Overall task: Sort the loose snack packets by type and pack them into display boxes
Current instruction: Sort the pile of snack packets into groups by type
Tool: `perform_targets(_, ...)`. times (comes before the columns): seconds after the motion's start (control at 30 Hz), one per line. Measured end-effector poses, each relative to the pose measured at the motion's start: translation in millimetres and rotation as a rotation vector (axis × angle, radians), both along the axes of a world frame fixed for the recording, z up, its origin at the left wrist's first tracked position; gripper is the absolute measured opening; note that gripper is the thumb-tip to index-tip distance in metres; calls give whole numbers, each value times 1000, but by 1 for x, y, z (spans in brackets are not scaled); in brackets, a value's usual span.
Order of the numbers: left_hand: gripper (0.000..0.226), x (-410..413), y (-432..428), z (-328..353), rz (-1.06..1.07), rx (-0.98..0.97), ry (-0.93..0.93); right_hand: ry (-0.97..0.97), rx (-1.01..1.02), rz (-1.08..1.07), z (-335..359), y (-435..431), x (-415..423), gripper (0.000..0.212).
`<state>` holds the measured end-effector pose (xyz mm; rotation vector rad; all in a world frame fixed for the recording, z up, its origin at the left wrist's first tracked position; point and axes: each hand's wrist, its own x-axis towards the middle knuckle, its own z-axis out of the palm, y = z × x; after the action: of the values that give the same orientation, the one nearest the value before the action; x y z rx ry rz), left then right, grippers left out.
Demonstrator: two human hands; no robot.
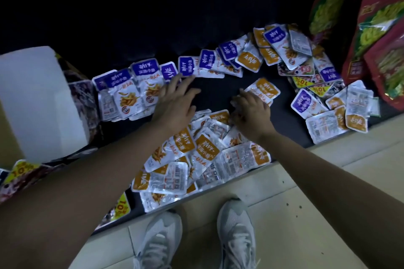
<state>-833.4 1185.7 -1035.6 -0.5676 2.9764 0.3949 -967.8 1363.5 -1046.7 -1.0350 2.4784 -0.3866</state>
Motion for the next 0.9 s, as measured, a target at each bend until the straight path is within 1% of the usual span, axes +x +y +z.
perform_targets(0.07,50,-27,6,-4,-64,31,-50,65,-14,86,-3,12,-2,36)
perform_targets(0.13,56,-54,11,-7,-99,12,-76,83,-32,112,-2,21,-7,32)
perform_targets(0.2,63,-76,14,-14,-128,-39,-127,68,-109,110,0,25,-16,38)
perform_targets(0.23,65,-84,15,-18,-134,-56,-159,64,-155,98,0,26,-21,38)
perform_targets(0.3,66,-90,14,-24,-104,-66,-208,84,-206,57,0,23,-31,37)
perform_targets(0.33,66,-88,14,-27,-87,-74,-216,91,-211,38,0,20,-35,40)
perform_targets(0.37,65,-84,12,-29,-77,-89,-208,95,-212,25,0,16,-39,43)
perform_targets(0.43,59,-70,8,-27,-52,-143,-128,99,-215,38,0,7,-46,51)
perform_targets(0.5,49,-54,1,-22,19,-215,-52,122,-189,98,0,-3,-52,61)
perform_targets(0.53,46,-48,-3,-20,52,-269,-48,135,-146,127,0,-9,-55,66)
perform_targets(0.6,47,-45,-9,-19,88,-348,-62,174,-5,158,-1,-17,-59,74)
perform_targets(0.63,47,-47,-10,-19,88,-346,-42,204,62,156,-1,-19,-59,75)
perform_targets(0.67,46,-52,-10,-18,75,-305,2,233,112,142,-2,-20,-59,76)
perform_targets(0.7,44,-60,-8,-16,49,-232,45,260,144,121,-3,-19,-59,75)
perform_targets(0.77,50,-82,0,-16,-41,-99,45,312,173,82,-5,-11,-62,67)
perform_targets(0.8,55,-94,4,-17,-80,-64,12,341,159,71,-6,-5,-65,59)
perform_targets(0.9,62,-123,13,-22,-132,-68,-137,423,49,48,-9,13,-77,37)
